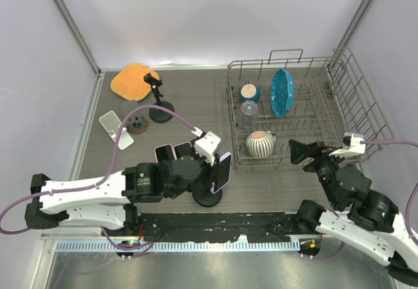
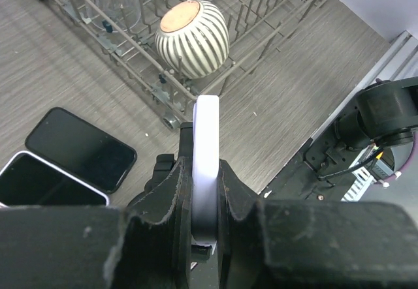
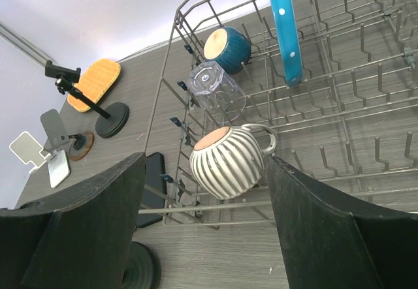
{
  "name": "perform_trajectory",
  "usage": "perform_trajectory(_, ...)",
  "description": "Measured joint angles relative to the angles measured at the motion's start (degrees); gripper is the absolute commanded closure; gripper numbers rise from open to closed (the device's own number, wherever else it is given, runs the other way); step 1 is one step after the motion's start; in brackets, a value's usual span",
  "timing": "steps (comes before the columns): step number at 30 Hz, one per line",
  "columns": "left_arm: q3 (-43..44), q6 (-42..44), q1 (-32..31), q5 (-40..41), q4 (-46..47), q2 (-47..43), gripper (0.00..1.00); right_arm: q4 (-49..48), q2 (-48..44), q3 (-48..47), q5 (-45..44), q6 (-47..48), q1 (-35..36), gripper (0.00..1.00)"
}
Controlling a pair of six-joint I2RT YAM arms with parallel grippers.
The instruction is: Remove the phone from the phone stand
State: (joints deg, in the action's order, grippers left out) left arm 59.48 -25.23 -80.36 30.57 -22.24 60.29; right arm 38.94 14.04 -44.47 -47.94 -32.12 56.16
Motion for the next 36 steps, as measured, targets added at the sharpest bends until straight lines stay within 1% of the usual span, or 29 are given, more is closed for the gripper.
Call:
perform_trajectory(4,-2.27,-0.13,-0.04,0.37,3.98,0.22,1.00,-0.11,0.09,0.02,0.50,-0.02,0.00,0.21)
perform_trajectory(7,-6.27,-0.11,-0.04,1.44,9.44,0.20,1.00,-0.31,0.11,0.02,0.98,-0.02,0.00,0.21)
perform_trajectory(15,-12.50,-0.33,-0.04,4.94,23.37,0.20,1.00,-0.79,1.05,0.02,2.27,0.04,0.00,0.21)
perform_trajectory(22,-15.93,-1.40,-0.04,7.30,29.40,0.11,0.99,-1.11,2.32,0.02,3.43,0.15,0.00,0.21)
perform_trajectory(23,-15.93,-1.40,-0.04,7.41,29.33,0.04,0.96,-1.20,2.49,0.02,3.58,0.22,0.00,0.21)
perform_trajectory(24,-15.93,-1.42,-0.04,7.52,29.24,-0.02,0.86,-1.22,2.71,0.02,3.82,0.26,0.00,0.21)
perform_trajectory(26,-15.93,-1.42,-0.04,7.78,29.07,-0.04,0.74,-1.51,3.37,0.02,4.37,0.37,0.00,0.21)
perform_trajectory(27,-15.93,-1.44,-0.04,7.82,28.96,-0.07,0.61,-1.64,3.74,0.00,4.66,0.46,0.00,0.21)
perform_trajectory(29,-15.89,-1.44,-0.04,7.80,28.83,-0.31,0.52,-1.90,4.81,0.00,5.60,0.74,0.00,0.21)
perform_trajectory(30,-15.80,-1.33,-0.04,7.82,28.81,-0.59,0.45,-2.03,5.51,0.00,6.16,0.92,0.02,0.21)
perform_trajectory(32,-15.56,-1.38,-0.04,8.00,28.48,-1.64,0.38,-2.08,7.06,-0.22,7.54,1.51,0.02,0.21)
perform_trajectory(33,-15.43,-1.31,-0.04,8.04,28.22,-2.16,0.31,-2.08,7.93,-0.37,8.31,1.79,0.02,0.21)
perform_trajectory(35,-15.15,-1.22,-0.04,8.37,27.45,-3.28,0.24,-2.21,9.75,-0.85,9.92,2.14,0.02,0.21)
perform_trajectory(36,-15.02,-1.16,-0.04,8.48,27.06,-3.82,0.17,-2.45,10.73,-1.11,10.88,2.29,0.02,0.21)
